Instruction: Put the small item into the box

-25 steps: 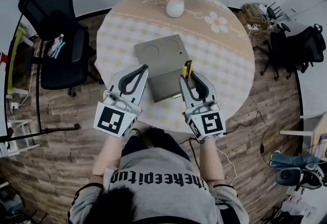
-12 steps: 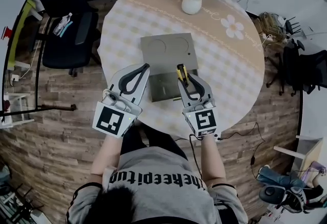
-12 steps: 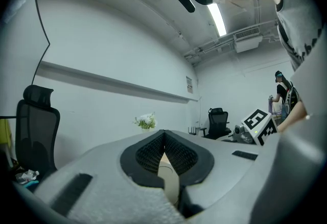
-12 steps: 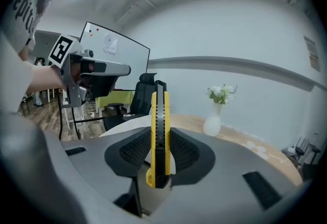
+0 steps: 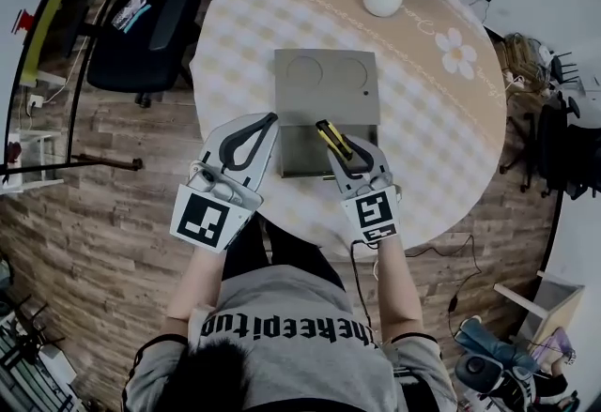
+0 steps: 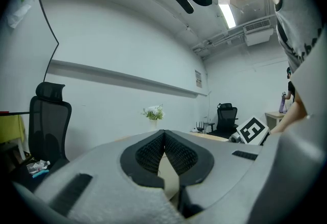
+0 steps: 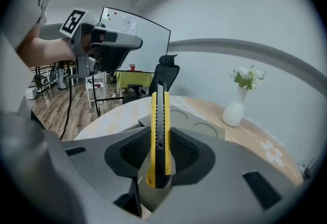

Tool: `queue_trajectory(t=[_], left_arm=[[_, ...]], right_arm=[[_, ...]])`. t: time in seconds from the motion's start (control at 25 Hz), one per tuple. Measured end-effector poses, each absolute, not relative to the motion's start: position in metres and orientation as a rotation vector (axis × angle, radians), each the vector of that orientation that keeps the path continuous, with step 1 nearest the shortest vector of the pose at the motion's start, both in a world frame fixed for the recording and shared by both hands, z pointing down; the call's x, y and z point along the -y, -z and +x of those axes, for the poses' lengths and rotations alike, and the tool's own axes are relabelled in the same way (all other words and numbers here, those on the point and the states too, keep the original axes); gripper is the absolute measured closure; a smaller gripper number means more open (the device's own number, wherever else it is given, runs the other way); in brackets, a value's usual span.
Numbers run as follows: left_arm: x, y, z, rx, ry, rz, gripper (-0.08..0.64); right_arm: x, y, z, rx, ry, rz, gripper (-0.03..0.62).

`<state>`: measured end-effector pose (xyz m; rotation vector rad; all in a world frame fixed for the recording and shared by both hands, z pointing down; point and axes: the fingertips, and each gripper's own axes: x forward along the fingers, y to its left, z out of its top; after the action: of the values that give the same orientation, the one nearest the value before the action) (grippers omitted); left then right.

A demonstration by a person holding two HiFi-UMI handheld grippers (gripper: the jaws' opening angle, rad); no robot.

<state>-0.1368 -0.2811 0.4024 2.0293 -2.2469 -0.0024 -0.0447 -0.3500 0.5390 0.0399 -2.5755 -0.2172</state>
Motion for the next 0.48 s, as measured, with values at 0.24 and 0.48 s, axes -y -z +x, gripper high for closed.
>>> queue_trajectory(t=[0.24, 0.48], left_arm=[[0.272, -0.410, -0.141, 2.286, -0.011, 1.968, 0.546], [0.266, -0.414, -0.145, 2.308, -0.026, 1.925, 0.546]], right_arm=[[0.342, -0.563, -0.048, 2.472, 0.332, -0.121, 0.472], [0.333, -0.588, -0.049, 2.342, 0.445, -0.272, 0.472]])
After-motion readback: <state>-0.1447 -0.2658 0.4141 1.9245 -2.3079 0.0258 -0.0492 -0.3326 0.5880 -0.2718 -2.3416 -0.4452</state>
